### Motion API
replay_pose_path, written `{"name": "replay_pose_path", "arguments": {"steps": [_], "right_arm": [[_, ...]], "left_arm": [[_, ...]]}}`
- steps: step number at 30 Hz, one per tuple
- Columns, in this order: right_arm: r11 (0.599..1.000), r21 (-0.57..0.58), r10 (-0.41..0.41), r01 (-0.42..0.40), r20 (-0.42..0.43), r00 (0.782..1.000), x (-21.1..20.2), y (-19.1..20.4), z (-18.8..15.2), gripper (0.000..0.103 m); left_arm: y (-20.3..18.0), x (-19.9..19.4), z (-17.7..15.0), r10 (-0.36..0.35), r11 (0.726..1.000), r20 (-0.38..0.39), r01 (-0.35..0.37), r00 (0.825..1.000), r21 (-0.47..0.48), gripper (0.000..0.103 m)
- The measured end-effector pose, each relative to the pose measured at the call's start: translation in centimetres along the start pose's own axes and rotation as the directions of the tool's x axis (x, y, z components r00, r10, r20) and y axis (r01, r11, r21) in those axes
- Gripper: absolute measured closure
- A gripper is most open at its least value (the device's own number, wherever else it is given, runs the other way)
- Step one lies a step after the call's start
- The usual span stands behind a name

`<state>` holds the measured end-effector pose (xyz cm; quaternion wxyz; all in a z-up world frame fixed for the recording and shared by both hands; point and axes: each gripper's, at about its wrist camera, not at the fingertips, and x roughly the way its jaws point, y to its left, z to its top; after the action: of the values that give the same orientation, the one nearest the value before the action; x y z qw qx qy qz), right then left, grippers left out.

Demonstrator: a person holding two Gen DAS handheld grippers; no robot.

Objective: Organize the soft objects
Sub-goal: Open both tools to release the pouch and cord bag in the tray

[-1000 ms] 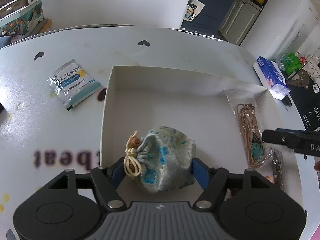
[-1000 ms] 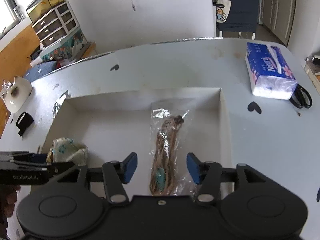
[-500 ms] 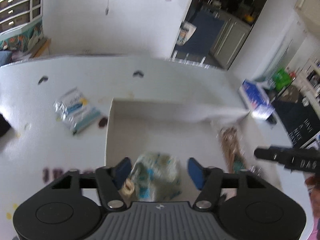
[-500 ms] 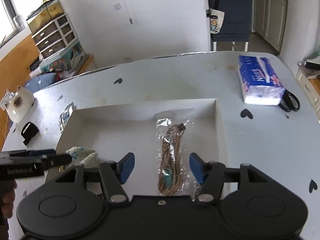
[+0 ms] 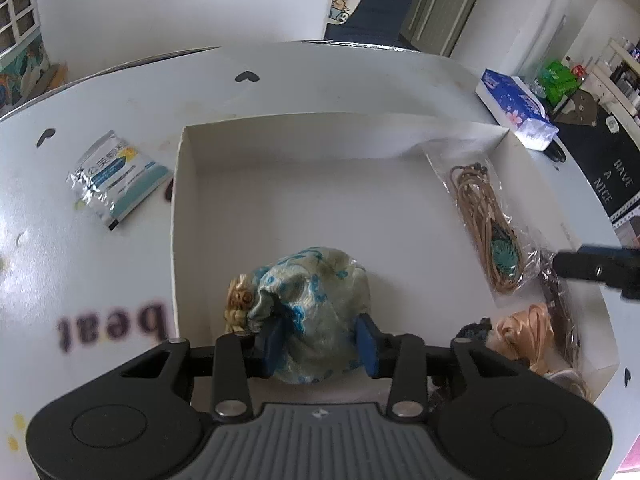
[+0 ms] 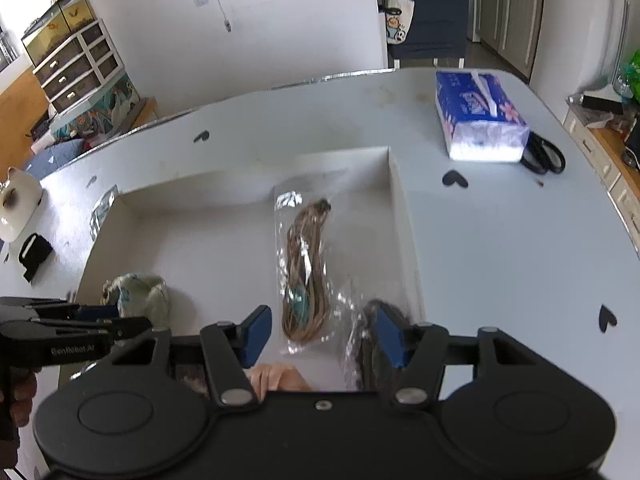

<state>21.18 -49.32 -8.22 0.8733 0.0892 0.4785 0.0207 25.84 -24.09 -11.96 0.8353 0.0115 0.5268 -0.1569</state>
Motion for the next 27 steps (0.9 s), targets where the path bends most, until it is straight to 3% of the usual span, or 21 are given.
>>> {"name": "replay_pose_path", "arguments": {"steps": [3, 16, 27], "right_arm": [[1.0, 0.005, 0.001, -0.001, -0.008, 1.0, 0.0, 0.1, -0.5, 0.045], [1.0, 0.002, 0.006, -0.006, 0.062, 0.998, -3.0, 1.3, -1.2, 0.044], [1.0, -0.012, -0.021, 0.023, 0.149, 0.989, -6.5, 2.4, -2.5, 0.019]], "left_arm": [[0.4, -0.6, -0.2, -0.012, 1.0, 0.013, 0.013, 1.0, -0.029, 0.062], [-0.4, -5.8, 0.0, -0.023, 0.999, 0.136, 0.027, 0.99, -0.027, 0.038], [-1.3, -9.2, -1.5, -0.018, 1.0, 0.207, 0.02, 0.978, -0.006, 0.014]]}}
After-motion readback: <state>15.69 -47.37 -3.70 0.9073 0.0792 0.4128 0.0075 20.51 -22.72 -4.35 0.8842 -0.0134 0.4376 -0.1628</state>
